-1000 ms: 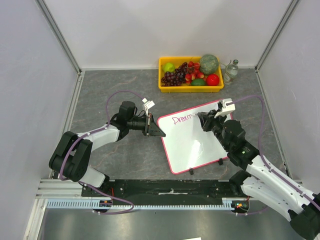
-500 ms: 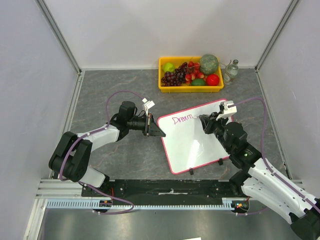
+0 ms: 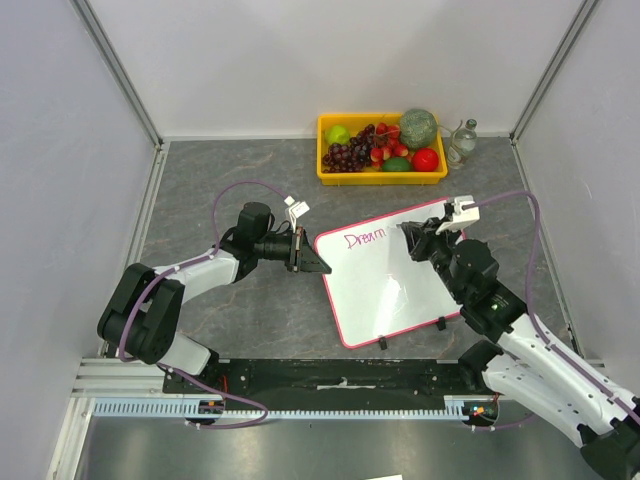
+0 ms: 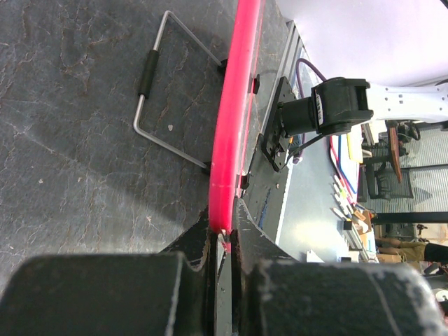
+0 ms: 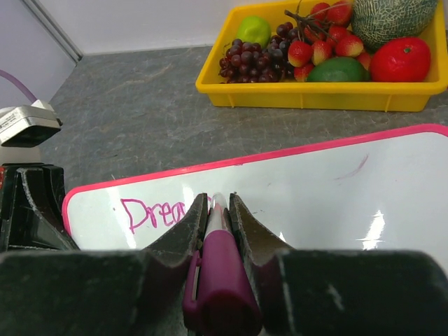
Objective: Write a sentence on the whiteboard
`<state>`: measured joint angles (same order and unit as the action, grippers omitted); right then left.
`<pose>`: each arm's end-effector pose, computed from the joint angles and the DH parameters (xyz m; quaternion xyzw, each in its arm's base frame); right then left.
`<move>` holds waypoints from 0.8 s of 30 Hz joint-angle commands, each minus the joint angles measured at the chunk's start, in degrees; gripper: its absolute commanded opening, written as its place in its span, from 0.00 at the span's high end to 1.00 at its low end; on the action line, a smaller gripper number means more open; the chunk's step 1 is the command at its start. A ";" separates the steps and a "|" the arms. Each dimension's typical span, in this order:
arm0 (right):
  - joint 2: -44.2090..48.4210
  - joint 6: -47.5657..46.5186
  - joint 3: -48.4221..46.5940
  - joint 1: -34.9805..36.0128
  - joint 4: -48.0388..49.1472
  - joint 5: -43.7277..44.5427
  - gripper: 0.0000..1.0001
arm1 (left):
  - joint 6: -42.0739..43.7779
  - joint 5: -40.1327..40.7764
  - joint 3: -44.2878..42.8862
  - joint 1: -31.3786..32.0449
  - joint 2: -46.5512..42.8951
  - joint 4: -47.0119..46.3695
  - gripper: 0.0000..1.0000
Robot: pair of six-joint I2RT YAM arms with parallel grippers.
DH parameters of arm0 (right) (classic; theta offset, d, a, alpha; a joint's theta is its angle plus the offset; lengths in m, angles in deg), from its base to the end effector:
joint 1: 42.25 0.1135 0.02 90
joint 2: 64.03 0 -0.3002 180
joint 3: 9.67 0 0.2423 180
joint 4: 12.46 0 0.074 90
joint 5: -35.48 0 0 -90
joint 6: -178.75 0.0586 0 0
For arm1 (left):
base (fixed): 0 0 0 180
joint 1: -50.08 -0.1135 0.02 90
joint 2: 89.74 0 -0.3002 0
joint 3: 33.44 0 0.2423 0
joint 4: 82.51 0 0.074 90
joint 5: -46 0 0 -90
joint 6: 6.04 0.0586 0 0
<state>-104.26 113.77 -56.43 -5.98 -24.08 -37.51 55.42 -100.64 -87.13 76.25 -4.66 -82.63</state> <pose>0.1400 0.0815 0.3234 0.0278 0.7360 0.2464 0.6300 0.2404 -0.1727 0.2313 0.2167 0.7719 -0.5656 0.1934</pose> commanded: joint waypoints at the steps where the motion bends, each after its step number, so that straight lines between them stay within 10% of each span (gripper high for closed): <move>1: -1.52 -0.41 -2.47 -0.50 2.02 2.06 1.00 | 7.53 0.04 1.12 0.90 -0.53 2.42 0.98; 24: -3.54 -0.49 0.34 -1.38 2.21 -3.04 1.00 | 7.44 0.13 1.30 0.90 -0.62 2.42 0.98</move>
<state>-108.61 113.64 -56.67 -7.24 -21.74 -38.93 55.49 -100.60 -87.13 76.23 -4.69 -82.41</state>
